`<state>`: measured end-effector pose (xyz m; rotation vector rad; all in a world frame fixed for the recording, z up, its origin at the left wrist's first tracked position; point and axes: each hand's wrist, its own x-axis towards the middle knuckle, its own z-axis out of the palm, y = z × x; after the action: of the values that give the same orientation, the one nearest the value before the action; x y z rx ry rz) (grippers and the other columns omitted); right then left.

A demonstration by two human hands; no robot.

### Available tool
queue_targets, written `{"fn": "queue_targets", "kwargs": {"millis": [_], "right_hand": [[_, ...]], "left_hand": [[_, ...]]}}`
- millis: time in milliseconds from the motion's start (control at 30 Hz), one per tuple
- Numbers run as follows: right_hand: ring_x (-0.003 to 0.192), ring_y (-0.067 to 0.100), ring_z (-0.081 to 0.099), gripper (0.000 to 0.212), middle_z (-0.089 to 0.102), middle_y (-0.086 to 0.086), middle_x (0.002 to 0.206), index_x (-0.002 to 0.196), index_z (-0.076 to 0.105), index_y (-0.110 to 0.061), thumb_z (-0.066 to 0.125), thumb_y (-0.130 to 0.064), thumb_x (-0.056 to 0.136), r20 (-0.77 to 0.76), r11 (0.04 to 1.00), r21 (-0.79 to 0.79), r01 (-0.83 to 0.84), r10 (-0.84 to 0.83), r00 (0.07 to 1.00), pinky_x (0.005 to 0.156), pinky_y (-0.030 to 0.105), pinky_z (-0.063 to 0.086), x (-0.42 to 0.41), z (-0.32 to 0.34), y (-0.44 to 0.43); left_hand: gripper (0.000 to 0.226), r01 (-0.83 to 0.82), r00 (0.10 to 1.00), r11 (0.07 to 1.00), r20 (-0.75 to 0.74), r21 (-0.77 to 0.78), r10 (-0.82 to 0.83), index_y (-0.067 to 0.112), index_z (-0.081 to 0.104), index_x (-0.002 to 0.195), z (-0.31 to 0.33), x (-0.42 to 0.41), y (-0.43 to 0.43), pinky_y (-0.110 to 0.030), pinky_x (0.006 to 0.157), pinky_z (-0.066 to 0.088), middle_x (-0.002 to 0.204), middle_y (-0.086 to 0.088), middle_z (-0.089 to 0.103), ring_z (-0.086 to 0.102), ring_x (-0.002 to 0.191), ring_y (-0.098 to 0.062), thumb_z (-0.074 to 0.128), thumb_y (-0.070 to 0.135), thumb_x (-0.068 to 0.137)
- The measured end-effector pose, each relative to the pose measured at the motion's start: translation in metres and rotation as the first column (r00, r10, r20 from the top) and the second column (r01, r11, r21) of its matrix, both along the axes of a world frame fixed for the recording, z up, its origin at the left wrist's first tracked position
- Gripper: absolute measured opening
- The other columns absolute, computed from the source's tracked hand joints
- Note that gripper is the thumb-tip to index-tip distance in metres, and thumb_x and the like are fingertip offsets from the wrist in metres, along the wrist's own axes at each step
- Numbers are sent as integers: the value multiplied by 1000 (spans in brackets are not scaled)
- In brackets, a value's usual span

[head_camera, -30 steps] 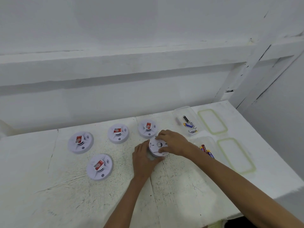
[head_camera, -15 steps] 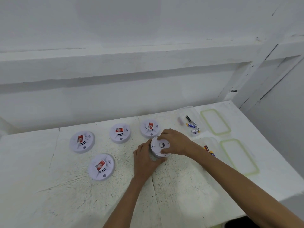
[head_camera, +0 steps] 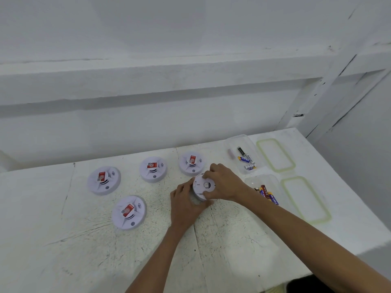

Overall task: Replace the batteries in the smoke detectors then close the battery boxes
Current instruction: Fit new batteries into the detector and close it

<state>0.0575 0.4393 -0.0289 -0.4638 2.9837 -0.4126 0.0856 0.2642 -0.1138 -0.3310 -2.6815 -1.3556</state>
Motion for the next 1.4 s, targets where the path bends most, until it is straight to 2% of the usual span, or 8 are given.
{"fn": "queue_targets", "kwargs": {"millis": [367, 500, 633, 767, 833, 967, 1200, 1400], "right_hand": [[94, 20, 41, 63, 52, 8, 113, 127, 54, -13, 65, -52, 78, 21, 995, 102, -18, 16, 1000, 81, 37, 48, 3, 0, -6], [113, 15, 44, 53, 52, -4, 129, 134, 54, -21, 49, -44, 87, 130, 994, -113, -10, 25, 991, 94, 35, 47, 10, 3, 11], [121, 10, 45, 57, 48, -8, 137, 138, 50, -22, 54, -37, 84, 95, 975, -214, -57, 79, 992, 96, 26, 45, 26, -1, 21], [104, 8, 57, 44, 60, -6, 122, 133, 55, -20, 60, -36, 93, 70, 936, -350, 23, 2, 998, 88, 28, 52, 35, -12, 18], [97, 7, 64, 38, 66, -4, 114, 129, 56, -18, 60, -35, 96, 112, 846, -510, 156, -114, 987, 82, 26, 57, 43, -15, 14], [93, 8, 71, 38, 72, 1, 113, 132, 50, -23, 60, -31, 96, 216, 651, -664, 368, -304, 928, 78, 33, 62, 53, -27, 9], [117, 15, 64, 39, 65, -5, 131, 140, 53, -24, 54, -28, 102, 414, 308, -828, 469, -228, 881, 91, 38, 58, 66, -42, 2], [117, 19, 65, 35, 66, -1, 130, 138, 56, -22, 49, -24, 104, 506, 169, -826, 538, -197, 840, 93, 43, 57, 67, -47, -1]], "left_hand": [[89, 5, 1000, 1000, 22, 9, -5, 28, 56, 136, 3, 2, 1, -28, 100, 33, 125, 18, 61, 57, 115, -9, 66, 81, 66], [96, -64, 997, 992, 39, 108, 60, 24, 56, 136, 5, 3, 2, -35, 98, 44, 124, 14, 62, 56, 113, -8, 59, 91, 66], [91, -111, 990, 983, 102, 149, 96, 28, 58, 133, 6, 1, 2, -37, 98, 48, 121, 15, 61, 56, 113, -10, 56, 92, 68], [77, -117, 990, 972, 107, 204, 97, 35, 59, 129, 6, 2, 0, -46, 99, 49, 115, 21, 62, 57, 110, -10, 52, 90, 75], [64, -73, 996, 981, 54, 178, 65, 40, 58, 127, 10, 4, 0, -48, 97, 49, 111, 29, 58, 55, 109, -7, 46, 85, 83], [58, -31, 999, 989, -4, 144, 32, 39, 58, 131, 9, 6, 0, -44, 97, 51, 121, 21, 64, 57, 115, -6, 51, 78, 88], [49, 44, 999, 987, -30, 155, -40, 49, 52, 138, 7, 2, -5, -36, 93, 56, 124, 28, 65, 63, 110, 1, 66, 56, 92], [49, 63, 997, 988, -61, 144, -54, 32, 60, 138, 2, 1, -7, -39, 83, 57, 114, 22, 69, 64, 97, -6, 61, 51, 94]]}}
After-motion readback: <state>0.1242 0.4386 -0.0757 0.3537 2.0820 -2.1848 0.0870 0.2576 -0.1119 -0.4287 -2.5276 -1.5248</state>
